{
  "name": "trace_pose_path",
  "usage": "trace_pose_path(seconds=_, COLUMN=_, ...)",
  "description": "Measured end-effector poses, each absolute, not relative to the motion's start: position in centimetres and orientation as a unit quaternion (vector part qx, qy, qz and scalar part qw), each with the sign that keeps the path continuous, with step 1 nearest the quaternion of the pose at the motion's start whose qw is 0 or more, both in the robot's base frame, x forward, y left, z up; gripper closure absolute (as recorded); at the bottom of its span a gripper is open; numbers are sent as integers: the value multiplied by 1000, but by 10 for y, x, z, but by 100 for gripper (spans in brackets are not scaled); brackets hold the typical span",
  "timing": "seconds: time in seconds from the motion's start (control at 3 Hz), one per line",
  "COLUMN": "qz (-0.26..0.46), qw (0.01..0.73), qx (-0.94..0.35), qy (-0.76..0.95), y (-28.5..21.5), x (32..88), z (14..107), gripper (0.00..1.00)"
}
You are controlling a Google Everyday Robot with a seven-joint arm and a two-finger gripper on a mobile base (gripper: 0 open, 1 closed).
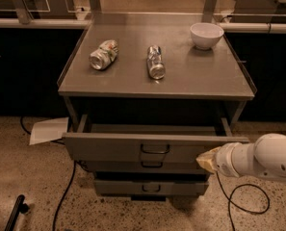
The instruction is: Close middle drawer
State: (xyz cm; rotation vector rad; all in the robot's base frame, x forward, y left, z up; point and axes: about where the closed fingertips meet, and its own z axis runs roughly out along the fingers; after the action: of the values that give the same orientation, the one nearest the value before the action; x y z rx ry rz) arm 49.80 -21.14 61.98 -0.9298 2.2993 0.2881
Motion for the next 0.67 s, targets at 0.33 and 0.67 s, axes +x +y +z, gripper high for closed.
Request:
trace_pose_path(seconds=0.33, qz=109, qw=325, qx=-342, qy=875, y=-212, x=500, z=619, gripper=100)
trace_pose_path(seconds=0.67, qz=88, qw=351, qx=-337, qy=869, y=-213, x=523, z=631, gripper=100)
